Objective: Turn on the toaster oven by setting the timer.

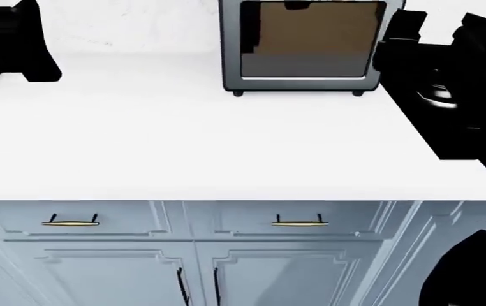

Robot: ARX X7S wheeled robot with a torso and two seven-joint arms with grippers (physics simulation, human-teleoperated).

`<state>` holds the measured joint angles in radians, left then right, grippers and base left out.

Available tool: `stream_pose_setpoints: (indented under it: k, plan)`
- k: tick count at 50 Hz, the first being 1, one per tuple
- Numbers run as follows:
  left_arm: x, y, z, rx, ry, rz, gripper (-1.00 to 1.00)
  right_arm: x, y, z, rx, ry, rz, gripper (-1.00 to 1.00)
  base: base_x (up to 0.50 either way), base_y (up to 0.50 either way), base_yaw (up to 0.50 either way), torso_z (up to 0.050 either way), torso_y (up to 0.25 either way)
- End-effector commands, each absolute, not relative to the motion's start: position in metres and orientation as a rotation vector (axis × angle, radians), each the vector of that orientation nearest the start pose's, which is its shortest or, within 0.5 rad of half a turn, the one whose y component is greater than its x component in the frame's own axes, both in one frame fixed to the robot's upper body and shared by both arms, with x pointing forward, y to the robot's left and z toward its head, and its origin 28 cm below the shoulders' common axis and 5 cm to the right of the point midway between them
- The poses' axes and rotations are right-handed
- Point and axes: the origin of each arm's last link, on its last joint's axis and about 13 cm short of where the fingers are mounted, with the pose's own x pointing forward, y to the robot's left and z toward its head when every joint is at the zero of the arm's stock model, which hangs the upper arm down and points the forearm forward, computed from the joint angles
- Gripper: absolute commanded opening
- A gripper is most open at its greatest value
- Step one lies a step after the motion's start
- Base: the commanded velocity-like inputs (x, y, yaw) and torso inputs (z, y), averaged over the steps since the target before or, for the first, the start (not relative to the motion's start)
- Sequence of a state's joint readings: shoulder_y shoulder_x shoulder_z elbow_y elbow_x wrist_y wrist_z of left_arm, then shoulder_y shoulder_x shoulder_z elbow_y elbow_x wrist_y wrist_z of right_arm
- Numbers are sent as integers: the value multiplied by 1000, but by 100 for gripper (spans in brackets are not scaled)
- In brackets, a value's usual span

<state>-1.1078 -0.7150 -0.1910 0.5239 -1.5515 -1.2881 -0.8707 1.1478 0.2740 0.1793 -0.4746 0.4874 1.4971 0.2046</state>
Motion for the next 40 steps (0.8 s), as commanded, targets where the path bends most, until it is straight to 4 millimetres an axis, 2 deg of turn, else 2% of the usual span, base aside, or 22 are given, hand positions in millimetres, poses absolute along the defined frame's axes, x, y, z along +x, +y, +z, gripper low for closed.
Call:
stream_pose_setpoints:
  k: [1, 19, 40]
  plan:
    - [206, 286, 335, -9, -242, 7, 100, 273, -157, 322, 57, -138, -46, 100, 500, 0, 0, 0, 0]
    - [205, 285, 335, -12, -241, 5, 100, 271, -158, 323, 69, -138, -46, 100, 500, 1, 0, 0, 0]
    - [207, 285, 335, -10, -239, 8, 100, 273, -158, 323, 73, -136, -60, 100, 471, 284, 0, 0, 1]
